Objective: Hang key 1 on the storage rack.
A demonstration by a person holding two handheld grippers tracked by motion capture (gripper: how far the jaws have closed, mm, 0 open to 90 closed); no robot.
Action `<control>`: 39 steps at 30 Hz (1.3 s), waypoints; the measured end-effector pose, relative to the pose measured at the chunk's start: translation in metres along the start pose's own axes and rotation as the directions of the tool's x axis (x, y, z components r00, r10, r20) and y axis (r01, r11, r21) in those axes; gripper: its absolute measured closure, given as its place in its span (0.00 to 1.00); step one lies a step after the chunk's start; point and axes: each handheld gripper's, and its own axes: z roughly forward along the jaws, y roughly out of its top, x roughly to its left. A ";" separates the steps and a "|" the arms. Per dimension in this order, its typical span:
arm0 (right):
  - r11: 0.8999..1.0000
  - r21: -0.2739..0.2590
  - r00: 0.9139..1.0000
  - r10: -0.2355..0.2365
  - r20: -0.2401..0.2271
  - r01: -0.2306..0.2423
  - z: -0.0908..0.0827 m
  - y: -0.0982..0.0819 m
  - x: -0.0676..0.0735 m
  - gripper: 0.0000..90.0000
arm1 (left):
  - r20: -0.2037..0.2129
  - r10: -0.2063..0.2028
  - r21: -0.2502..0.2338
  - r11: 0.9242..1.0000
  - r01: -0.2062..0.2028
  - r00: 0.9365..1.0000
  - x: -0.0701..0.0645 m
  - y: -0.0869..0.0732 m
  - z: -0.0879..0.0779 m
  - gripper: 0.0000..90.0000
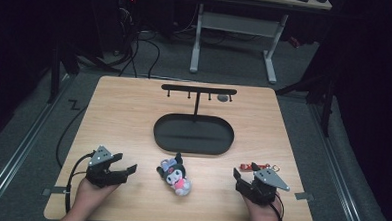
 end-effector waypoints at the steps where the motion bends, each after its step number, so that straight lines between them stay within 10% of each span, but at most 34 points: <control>1: 1.000 0.000 1.000 0.000 0.000 0.000 0.000 0.000 0.000 0.34 | 0.000 0.000 0.000 1.000 0.000 1.000 0.000 0.000 0.000 0.30; 12: 0.993 0.023 0.992 -0.112 -0.050 0.114 0.009 -0.007 0.008 0.32 | -0.040 0.045 0.034 0.998 -0.043 0.998 -0.004 -0.001 0.010 0.30; 39: 0.987 0.076 0.988 -0.137 -0.072 0.143 0.013 -0.007 0.009 0.28 | -0.058 0.058 0.002 0.998 -0.058 0.997 -0.004 -0.002 0.007 0.32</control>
